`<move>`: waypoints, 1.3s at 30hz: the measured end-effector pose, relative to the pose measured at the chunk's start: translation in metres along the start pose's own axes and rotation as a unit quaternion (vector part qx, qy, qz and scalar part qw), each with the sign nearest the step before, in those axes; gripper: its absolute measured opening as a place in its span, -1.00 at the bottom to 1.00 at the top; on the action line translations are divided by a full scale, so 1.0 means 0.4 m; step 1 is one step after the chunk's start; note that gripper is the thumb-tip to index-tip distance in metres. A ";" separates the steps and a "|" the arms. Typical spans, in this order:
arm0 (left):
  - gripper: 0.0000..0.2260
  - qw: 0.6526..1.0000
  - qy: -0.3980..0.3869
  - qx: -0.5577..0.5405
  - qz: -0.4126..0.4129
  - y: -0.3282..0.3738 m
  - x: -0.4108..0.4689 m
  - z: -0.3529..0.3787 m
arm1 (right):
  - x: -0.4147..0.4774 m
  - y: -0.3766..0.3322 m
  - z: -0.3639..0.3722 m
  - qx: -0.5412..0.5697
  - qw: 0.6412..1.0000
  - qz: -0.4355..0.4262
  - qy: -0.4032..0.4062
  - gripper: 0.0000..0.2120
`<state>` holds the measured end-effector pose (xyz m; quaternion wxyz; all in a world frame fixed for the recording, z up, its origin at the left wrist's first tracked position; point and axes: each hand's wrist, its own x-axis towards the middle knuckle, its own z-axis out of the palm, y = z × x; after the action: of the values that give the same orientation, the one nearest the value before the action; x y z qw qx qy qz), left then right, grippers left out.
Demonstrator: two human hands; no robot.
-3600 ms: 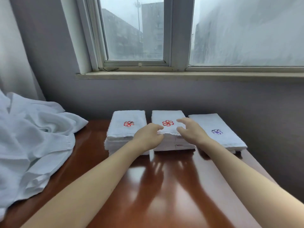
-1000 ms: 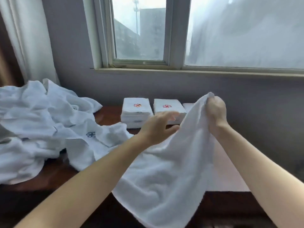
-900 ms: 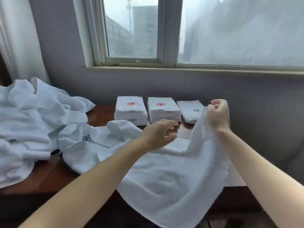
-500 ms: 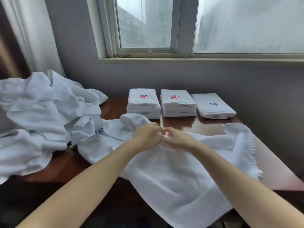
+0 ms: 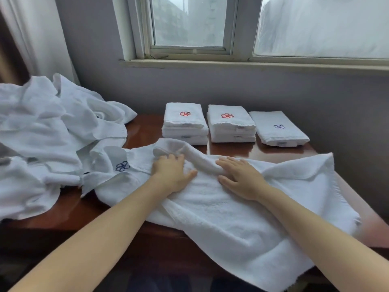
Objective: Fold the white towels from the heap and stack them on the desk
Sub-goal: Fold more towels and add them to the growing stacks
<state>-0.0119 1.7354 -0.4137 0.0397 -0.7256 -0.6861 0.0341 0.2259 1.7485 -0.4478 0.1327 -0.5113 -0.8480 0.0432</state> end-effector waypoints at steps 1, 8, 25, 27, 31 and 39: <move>-0.25 0.999 -0.017 0.027 -0.005 0.017 -0.005 -0.017 | -0.006 0.015 -0.009 0.000 1.000 -0.016 -0.005 -0.48; -0.27 0.967 -0.120 0.225 0.007 0.101 -0.024 -0.085 | -0.028 0.088 -0.069 -0.017 0.998 -0.060 -0.029 -0.51; -0.62 0.963 0.143 -0.164 0.158 0.256 0.093 0.013 | -0.141 0.279 -0.161 -0.074 0.964 0.236 0.093 -0.73; -0.60 0.966 0.145 -0.163 0.135 0.268 0.117 0.019 | -0.151 0.312 -0.161 -0.063 0.955 0.272 0.096 -0.80; -0.64 0.966 0.164 -0.163 0.118 0.293 0.159 0.028 | -0.129 0.332 -0.147 -0.045 0.955 0.266 0.121 -0.69; -0.78 0.937 0.188 -0.275 0.108 0.305 0.252 0.046 | -0.075 0.405 -0.149 -0.007 0.944 0.284 0.170 -0.61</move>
<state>0.1129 1.8296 -0.4443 -0.0373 -0.7711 -0.5661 -0.2892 0.3938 1.7953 -0.4296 0.2539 -0.7312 -0.6330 -0.0147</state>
